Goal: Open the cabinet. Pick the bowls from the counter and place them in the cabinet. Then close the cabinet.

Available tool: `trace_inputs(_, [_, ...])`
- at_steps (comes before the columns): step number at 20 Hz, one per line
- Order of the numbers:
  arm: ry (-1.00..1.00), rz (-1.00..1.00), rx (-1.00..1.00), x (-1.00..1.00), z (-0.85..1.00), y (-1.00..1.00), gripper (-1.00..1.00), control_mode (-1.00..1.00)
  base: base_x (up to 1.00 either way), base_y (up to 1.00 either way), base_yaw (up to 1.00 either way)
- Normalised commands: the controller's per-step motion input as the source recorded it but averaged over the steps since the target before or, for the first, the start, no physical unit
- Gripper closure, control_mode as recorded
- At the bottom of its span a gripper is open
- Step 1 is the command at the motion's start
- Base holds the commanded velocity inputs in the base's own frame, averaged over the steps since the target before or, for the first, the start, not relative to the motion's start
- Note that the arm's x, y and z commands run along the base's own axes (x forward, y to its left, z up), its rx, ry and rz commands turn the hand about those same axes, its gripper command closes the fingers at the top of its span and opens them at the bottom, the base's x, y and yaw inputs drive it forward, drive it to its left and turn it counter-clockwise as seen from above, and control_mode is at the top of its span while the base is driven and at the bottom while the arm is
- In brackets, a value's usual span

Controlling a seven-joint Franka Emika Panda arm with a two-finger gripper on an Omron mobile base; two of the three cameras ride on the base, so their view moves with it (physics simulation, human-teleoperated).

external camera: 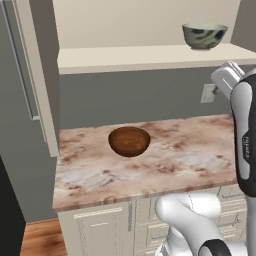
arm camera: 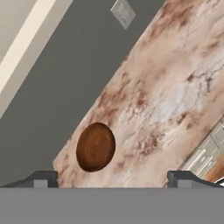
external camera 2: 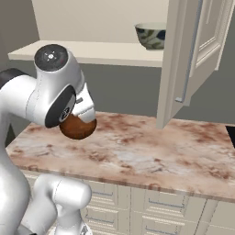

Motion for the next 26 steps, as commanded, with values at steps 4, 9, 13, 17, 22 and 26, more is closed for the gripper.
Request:
trace_inputs(4, [0.06, 0.32, -0.03, 0.00, -0.35, 0.25, -1.00, -1.00, 0.00, 0.00, 0.00])
trace_inputs(9, [0.08, 0.27, -0.06, 0.04, -0.52, 0.29, -1.00, -1.00, 0.00, 0.00, 0.00])
trace_inputs(13, [0.02, 0.21, -0.07, 0.15, -0.41, 0.28, -1.00, -1.00, 0.00, 0.00, 0.00])
trace_inputs(17, [0.01, 0.18, -0.05, 0.23, -0.41, 0.20, -1.00, -1.00, 0.00, 0.00, 0.00])
trace_inputs(22, [0.00, 0.16, -0.05, 0.10, -0.47, 0.08, -1.00, -1.00, 0.00, 0.00, 0.00])
trace_inputs(26, [0.00, 0.13, -0.04, 0.10, -0.55, 0.02, -1.00, -1.00, 0.00, 0.00, 0.00])
